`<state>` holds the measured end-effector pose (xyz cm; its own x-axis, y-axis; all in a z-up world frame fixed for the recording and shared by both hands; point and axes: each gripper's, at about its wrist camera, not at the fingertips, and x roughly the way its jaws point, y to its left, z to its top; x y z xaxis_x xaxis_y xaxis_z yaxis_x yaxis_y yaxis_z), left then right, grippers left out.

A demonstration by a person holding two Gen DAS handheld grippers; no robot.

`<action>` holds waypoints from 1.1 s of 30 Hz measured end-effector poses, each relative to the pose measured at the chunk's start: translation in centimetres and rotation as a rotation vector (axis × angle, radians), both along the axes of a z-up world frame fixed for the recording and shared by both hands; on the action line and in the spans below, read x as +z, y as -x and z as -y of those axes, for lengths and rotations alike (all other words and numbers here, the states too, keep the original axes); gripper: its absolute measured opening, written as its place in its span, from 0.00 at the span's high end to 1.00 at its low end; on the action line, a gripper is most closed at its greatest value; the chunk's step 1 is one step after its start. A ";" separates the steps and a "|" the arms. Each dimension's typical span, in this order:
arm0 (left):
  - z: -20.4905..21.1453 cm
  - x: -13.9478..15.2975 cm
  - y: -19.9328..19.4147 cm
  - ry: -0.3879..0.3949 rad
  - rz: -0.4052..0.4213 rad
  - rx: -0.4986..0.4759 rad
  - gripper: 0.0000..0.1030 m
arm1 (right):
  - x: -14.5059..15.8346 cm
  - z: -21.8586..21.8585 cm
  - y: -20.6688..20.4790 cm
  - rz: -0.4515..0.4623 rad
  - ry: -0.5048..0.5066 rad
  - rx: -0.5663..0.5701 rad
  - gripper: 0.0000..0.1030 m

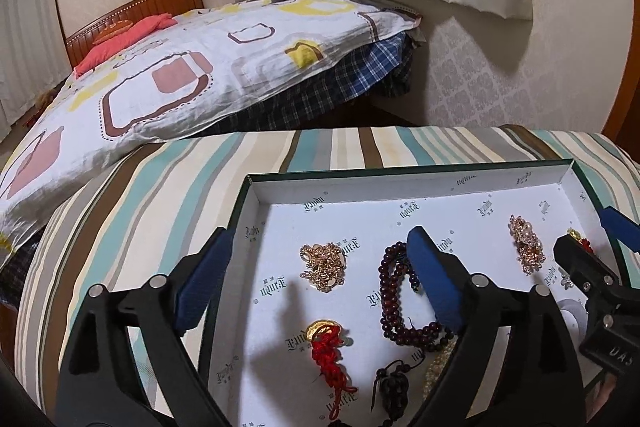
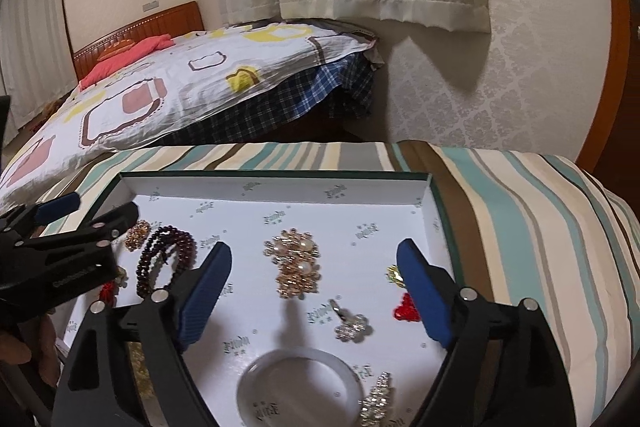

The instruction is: Organize jewelry

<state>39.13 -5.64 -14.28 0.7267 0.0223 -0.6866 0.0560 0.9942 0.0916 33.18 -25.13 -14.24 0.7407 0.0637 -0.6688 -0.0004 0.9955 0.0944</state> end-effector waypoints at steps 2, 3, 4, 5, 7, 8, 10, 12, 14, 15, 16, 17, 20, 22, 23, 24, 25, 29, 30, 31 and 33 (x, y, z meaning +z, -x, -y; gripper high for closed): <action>-0.1 0.3 0.4 0.004 0.017 0.005 0.12 | 0.0 0.4 0.3 0.003 -0.006 -0.012 0.19; -0.2 0.5 0.6 0.005 0.027 0.008 0.12 | 0.0 0.6 0.4 0.007 -0.009 -0.014 0.19; -0.2 0.7 0.8 0.008 0.036 0.009 0.12 | 0.2 0.7 0.7 0.016 -0.013 -0.019 0.19; -0.3 0.8 1.0 0.011 0.041 0.007 0.12 | 0.3 0.8 0.9 0.024 -0.013 -0.022 0.18; -0.3 1.1 1.4 0.014 0.047 0.011 0.11 | 0.5 1.0 1.3 0.042 -0.005 -0.029 0.18; -0.4 1.2 1.6 0.016 0.050 0.014 0.10 | 0.5 1.0 1.5 0.047 0.005 -0.034 0.18; -0.4 1.3 2.1 0.022 0.051 0.016 0.10 | 0.4 1.2 1.8 0.047 0.008 -0.040 0.18; -0.3 1.6 2.8 0.028 0.053 0.016 0.09 | 0.3 1.5 2.0 0.041 -0.002 -0.051 0.18; -0.2 1.8 3.5 0.034 0.063 0.010 0.09 | 0.2 1.7 2.6 0.040 -0.005 -0.063 0.18; -0.3 1.9 3.9 0.038 0.066 0.006 0.08 | 0.1 1.8 2.9 0.041 -0.002 -0.071 0.18; -0.2 1.9 4.3 0.043 0.071 0.005 0.08 | 0.1 1.9 3.2 0.047 0.003 -0.076 0.18; -0.3 2.0 4.6 0.048 0.074 0.007 0.07 | 0.2 2.0 3.4 0.053 0.006 -0.083 0.18; -0.5 2.0 5.6 0.076 0.065 0.013 0.07 | 0.4 2.3 4.1 0.059 0.016 -0.115 0.18; -0.7 2.1 6.4 0.087 0.052 0.014 0.07 | 0.9 2.4 4.9 0.059 0.018 -0.121 0.18; -0.7 2.3 6.9 0.091 0.052 0.013 0.07 | 1.3 2.3 5.5 0.064 0.021 -0.121 0.18; -0.7 2.6 7.4 0.091 0.056 0.013 0.07 | 1.6 2.2 6.0 0.069 0.025 -0.119 0.18; -0.7 3.0 8.2 0.090 0.062 0.011 0.07 | 1.9 2.2 6.4 0.072 0.026 -0.117 0.18; -0.5 4.4 10.9 0.075 0.076 0.000 0.07 | 3.2 2.0 8.8 0.076 0.013 -0.109 0.18; -0.5 4.8 11.6 0.077 0.079 -0.004 0.07 | 3.6 1.9 9.4 0.077 0.009 -0.106 0.18; -0.5 5.4 12.5 0.079 0.083 -0.006 0.07 | 4.2 1.8 10.3 0.082 0.004 -0.102 0.18; -0.6 6.3 13.9 0.081 0.097 -0.006 0.07 | 5.0 1.6 11.6 0.090 -0.003 -0.094 0.18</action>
